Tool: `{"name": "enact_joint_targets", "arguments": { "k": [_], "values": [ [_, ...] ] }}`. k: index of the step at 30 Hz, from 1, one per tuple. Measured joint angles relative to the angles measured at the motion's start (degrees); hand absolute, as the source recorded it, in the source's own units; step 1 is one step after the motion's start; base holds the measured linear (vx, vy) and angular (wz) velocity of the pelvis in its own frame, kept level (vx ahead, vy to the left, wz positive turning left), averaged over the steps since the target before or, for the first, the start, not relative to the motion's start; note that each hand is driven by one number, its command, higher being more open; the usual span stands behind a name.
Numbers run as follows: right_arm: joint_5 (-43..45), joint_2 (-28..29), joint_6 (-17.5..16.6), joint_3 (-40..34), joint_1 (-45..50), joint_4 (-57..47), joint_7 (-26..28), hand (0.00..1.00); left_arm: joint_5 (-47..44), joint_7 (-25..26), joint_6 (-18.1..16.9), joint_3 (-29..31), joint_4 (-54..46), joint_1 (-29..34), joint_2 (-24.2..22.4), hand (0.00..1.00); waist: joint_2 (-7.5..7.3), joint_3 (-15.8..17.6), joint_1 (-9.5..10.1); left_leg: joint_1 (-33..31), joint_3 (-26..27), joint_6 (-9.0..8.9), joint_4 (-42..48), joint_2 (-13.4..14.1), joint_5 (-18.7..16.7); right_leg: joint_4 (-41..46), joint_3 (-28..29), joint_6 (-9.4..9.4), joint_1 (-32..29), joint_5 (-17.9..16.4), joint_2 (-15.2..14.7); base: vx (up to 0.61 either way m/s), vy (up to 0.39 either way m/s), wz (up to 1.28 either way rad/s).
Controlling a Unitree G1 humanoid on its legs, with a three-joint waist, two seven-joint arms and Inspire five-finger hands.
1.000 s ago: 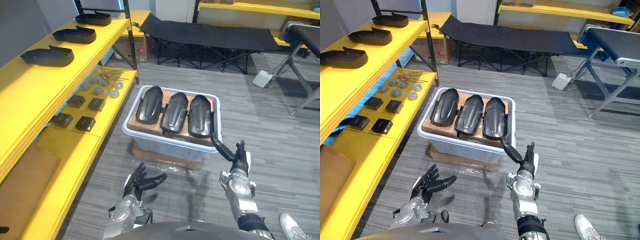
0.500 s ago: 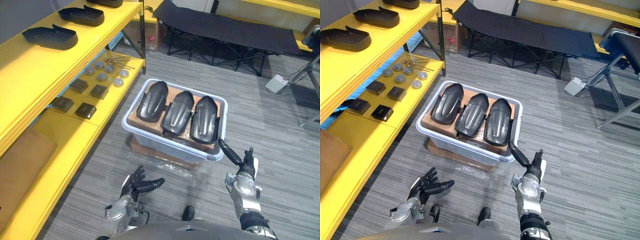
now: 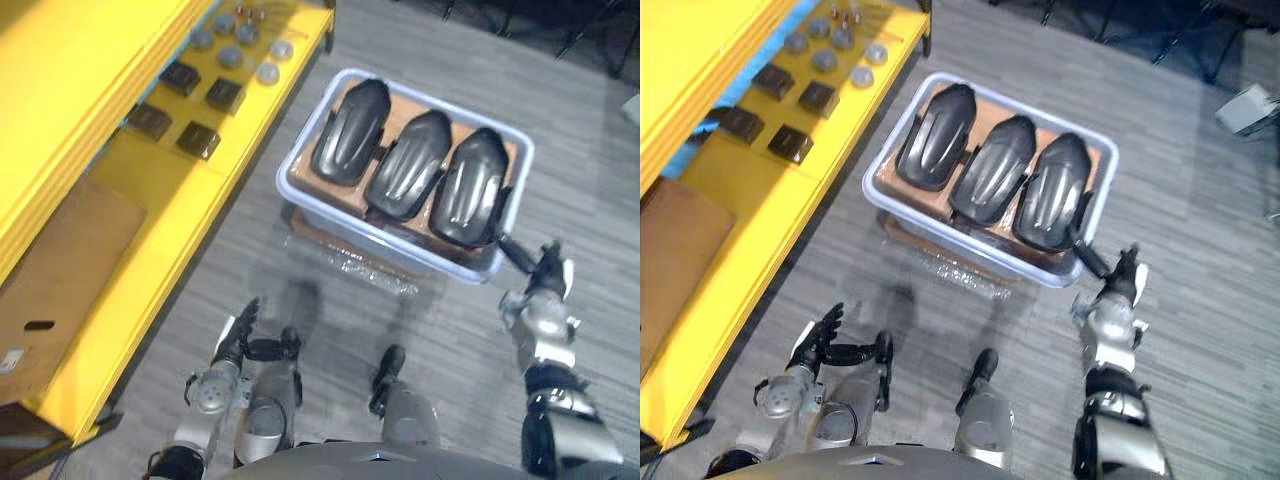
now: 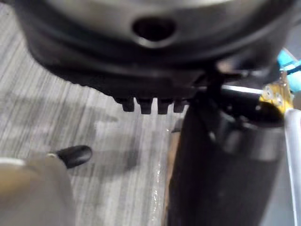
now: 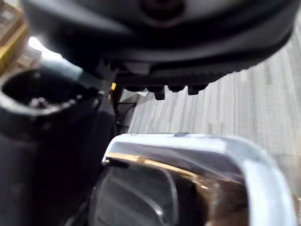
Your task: Walk over and take three plastic housings, then place them on the shelf
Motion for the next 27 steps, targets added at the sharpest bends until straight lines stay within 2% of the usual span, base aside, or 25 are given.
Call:
{"name": "enact_joint_targets", "arguments": {
  "k": [6, 12, 14, 18, 23, 27],
  "values": [
    [-0.6, -7.2, 0.7, 3.3, -12.1, 1.7, -3.4, 1.00, -0.6, 0.3, -2.1, -4.6, -2.5, -1.3, -0.1, 1.00, 1.85, 2.7, -0.05, -2.5, 0.2, 0.82, 2.1, -0.6, -0.3, -0.5, 2.4, -0.22, -1.7, 1.9, -0.5, -0.05, 0.047, -0.02],
    [-2.7, -12.7, 7.8, 9.2, -20.4, 7.1, -3.4, 1.00, -1.1, -0.5, -2.5, -8.0, -2.2, -2.4, -1.6, 1.00, 4.23, 4.4, -0.16, -5.0, 0.2, 1.31, 2.9, -0.6, 0.1, -0.4, 3.6, -0.21, -4.1, 1.9, -0.3, -0.04, 0.002, -0.01],
    [-2.7, -13.9, 10.1, 9.9, -22.9, 10.3, -2.6, 1.00, -1.1, -0.5, -2.7, -8.5, -1.2, -2.5, -2.4, 1.00, 5.24, 4.9, -0.15, -5.6, 0.1, 1.12, 2.9, -0.5, 0.3, -0.4, 3.7, -0.22, -4.6, 1.9, 0.1, -0.03, -0.020, -0.02],
    [-2.7, -15.7, 12.9, 11.2, -26.7, 14.7, -2.5, 1.00, -3.4, 1.0, -3.8, -10.2, 1.0, -3.4, -3.2, 1.00, 6.14, 5.5, -0.11, -7.3, -0.2, 0.37, 2.8, 0.3, 0.9, -0.5, 3.8, -0.47, -6.1, 1.7, 0.9, -0.03, -0.035, -0.01],
    [-2.8, -18.6, 14.5, 13.2, -33.0, 18.0, -2.5, 1.00, -5.6, 2.1, -4.7, -11.3, 1.6, -5.0, -4.1, 1.00, 7.40, 6.2, -0.01, -9.1, -0.3, 0.14, 2.8, 0.9, 2.2, -0.7, 4.4, -1.22, -7.9, 1.1, 1.8, -0.03, -0.036, 0.00],
    [-2.8, -20.7, 14.9, 14.1, -36.4, 19.7, -2.5, 1.00, -7.9, 3.2, -5.1, -13.0, 1.9, -6.0, -4.2, 1.00, 8.43, 6.8, 0.39, -10.2, -0.2, -0.09, 1.7, 1.4, 3.5, -0.8, 4.9, -1.09, -9.7, 1.2, 2.3, -0.03, -0.043, -0.04]
  ]
}}
